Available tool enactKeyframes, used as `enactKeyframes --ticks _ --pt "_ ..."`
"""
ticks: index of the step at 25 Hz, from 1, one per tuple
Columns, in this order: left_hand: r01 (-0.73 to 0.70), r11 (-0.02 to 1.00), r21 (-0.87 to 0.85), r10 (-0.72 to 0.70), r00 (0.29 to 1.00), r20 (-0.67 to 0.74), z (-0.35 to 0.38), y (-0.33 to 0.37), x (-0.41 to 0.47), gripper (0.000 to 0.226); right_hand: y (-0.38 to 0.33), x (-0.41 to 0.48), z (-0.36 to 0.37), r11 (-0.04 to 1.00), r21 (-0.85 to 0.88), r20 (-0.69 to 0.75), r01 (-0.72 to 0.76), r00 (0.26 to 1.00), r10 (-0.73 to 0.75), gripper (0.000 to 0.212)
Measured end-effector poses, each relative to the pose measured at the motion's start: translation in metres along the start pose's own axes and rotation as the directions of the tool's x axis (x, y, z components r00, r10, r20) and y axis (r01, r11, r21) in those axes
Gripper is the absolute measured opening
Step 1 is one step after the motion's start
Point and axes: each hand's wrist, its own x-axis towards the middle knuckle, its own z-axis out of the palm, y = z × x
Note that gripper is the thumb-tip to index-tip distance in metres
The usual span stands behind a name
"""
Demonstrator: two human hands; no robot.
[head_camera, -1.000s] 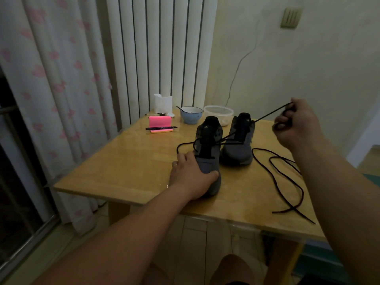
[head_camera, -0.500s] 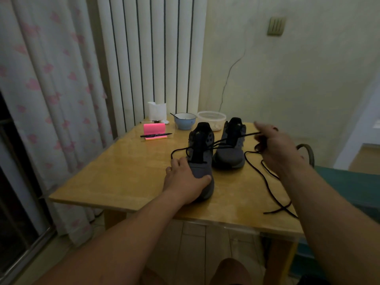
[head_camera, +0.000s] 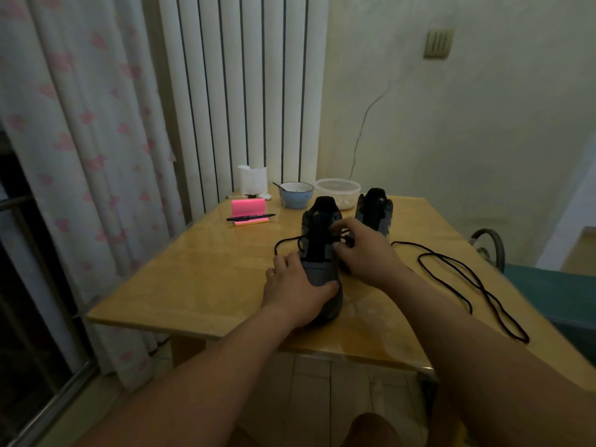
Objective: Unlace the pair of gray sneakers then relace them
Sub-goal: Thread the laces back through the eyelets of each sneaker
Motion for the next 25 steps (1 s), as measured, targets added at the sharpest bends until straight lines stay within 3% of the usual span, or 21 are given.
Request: enactKeyframes --ticks 4,7,11,16,21,25 --pt "-0.006 1.0 -0.008 0.006 1.0 0.012 0.0 -0.002 0.0 0.095 -0.008 0.015 -0.007 0.976 -0.199 -0.009 0.088 0.996 -0.092 0.013" --pt "0.0 1.0 -0.019 0.0 1.0 0.023 -0.001 -0.002 0.0 0.096 -0.007 0.02 -0.013 0.939 -0.318 -0.011 0.131 0.99 -0.142 0.014" --pt "0.008 1.0 -0.009 -0.007 0.999 0.039 -0.003 -0.001 0.002 0.097 -0.01 0.021 -0.016 0.886 -0.429 0.144 0.176 0.982 -0.126 0.015" --pt "0.008 1.0 -0.013 -0.008 0.999 0.038 -0.002 -0.001 0.002 0.097 -0.017 0.023 -0.021 0.952 -0.262 0.182 0.158 0.977 -0.112 0.014" --pt "0.028 1.0 -0.005 -0.027 0.998 0.049 -0.003 0.0 0.004 0.098 -0.032 0.025 -0.025 0.997 0.061 0.281 -0.038 0.959 0.019 0.028" --pt "0.024 1.0 0.003 -0.024 0.998 0.049 -0.002 0.0 0.003 0.097 -0.024 0.03 -0.033 0.981 0.086 0.345 -0.174 0.929 0.134 0.024"
